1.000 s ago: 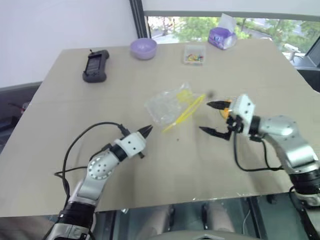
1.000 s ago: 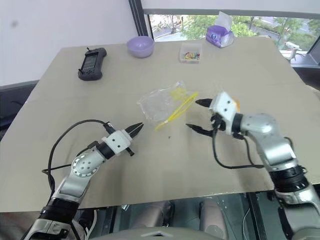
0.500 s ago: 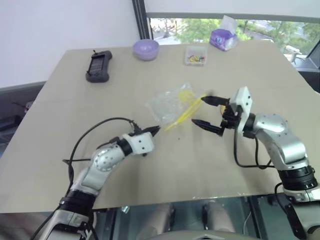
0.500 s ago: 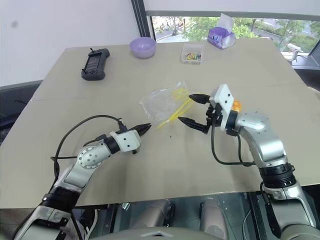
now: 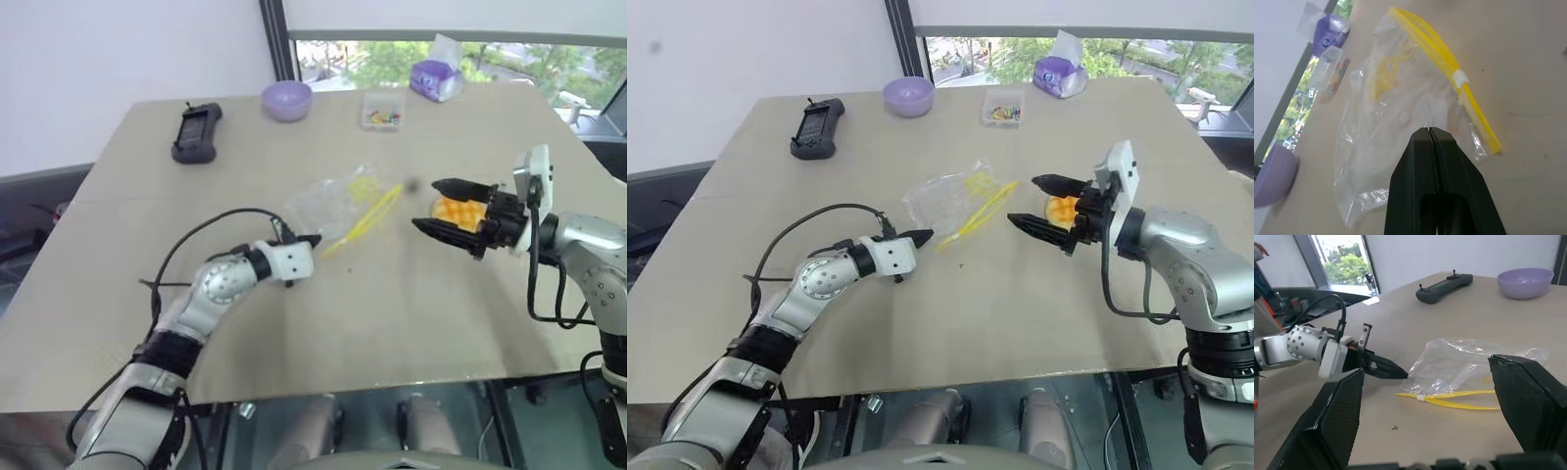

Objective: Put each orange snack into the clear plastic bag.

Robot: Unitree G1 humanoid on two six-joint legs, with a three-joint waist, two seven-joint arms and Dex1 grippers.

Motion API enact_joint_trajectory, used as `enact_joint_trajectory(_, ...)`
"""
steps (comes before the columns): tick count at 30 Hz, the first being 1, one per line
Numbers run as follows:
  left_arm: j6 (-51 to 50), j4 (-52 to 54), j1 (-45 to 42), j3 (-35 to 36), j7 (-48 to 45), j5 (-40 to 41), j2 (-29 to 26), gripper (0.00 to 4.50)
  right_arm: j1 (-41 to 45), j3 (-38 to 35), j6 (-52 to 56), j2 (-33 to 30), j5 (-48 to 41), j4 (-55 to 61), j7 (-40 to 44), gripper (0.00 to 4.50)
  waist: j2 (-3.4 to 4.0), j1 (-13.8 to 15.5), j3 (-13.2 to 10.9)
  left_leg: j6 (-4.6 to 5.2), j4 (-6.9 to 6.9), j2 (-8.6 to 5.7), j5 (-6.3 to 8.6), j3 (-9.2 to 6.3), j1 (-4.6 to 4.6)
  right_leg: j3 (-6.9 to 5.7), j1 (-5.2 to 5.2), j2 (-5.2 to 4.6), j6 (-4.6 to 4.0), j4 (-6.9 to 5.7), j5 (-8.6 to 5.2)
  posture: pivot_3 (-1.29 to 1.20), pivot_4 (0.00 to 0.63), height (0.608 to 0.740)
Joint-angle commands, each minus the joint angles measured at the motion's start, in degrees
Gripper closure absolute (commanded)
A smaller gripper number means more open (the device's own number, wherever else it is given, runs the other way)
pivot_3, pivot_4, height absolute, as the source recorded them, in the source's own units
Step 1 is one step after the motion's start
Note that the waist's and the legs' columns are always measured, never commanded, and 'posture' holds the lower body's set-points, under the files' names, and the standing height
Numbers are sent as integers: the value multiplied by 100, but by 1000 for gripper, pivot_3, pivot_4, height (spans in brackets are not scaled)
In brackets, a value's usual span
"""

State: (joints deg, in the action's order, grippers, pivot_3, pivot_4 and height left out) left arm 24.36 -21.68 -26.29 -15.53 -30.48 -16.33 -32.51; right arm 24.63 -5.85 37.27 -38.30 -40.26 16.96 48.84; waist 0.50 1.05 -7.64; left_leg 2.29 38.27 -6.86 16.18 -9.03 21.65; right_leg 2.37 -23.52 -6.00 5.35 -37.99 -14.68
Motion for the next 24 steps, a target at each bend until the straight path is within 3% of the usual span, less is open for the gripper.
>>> enact_joint_trajectory(1,-1250,-125,102,430,-376,1038,553,4468,-47,-198,-69,-10,-50,247,-64,92,0,10,0,0,2,-1,0,-2,2,-2,0,0,0,-2,0,0,150,736)
enact_joint_trajectory(3,-1829,88,120,682,-577,1551,820,4468,-108,-190,-63,-25,-71,302,-64,92,-13,0,-8,1,8,-3,0,-10,13,-10,-4,1,0,0,0,0,150,736)
enact_joint_trajectory(9,-2485,583,287,880,-868,1953,972,4468,-126,-294,-42,-48,-136,340,-121,92,-38,-45,-24,-19,2,-4,-11,-11,40,-9,-22,-1,0,28,-1,0,150,736)
enact_joint_trajectory(14,-2649,1358,608,1155,-1091,2650,1099,2840,-113,-361,-4,-78,-240,370,-62,0,-50,-43,-34,-17,-1,-3,-9,-11,54,-7,-32,-3,-1,43,-1,0,150,736)
enact_joint_trajectory(20,-2705,1690,855,1028,-1080,2499,994,93,-58,-360,1,-130,-273,284,-31,0,-56,-35,-38,-17,-1,1,-9,-10,52,-7,-31,-2,-1,38,-1,0,150,736)
enact_joint_trajectory(24,-2790,1819,891,769,-1034,2249,1025,26,-25,-309,-23,-122,-238,241,-18,0,-61,-30,-42,-17,-1,0,-9,-6,52,-4,-31,0,-1,38,-1,0,150,736)
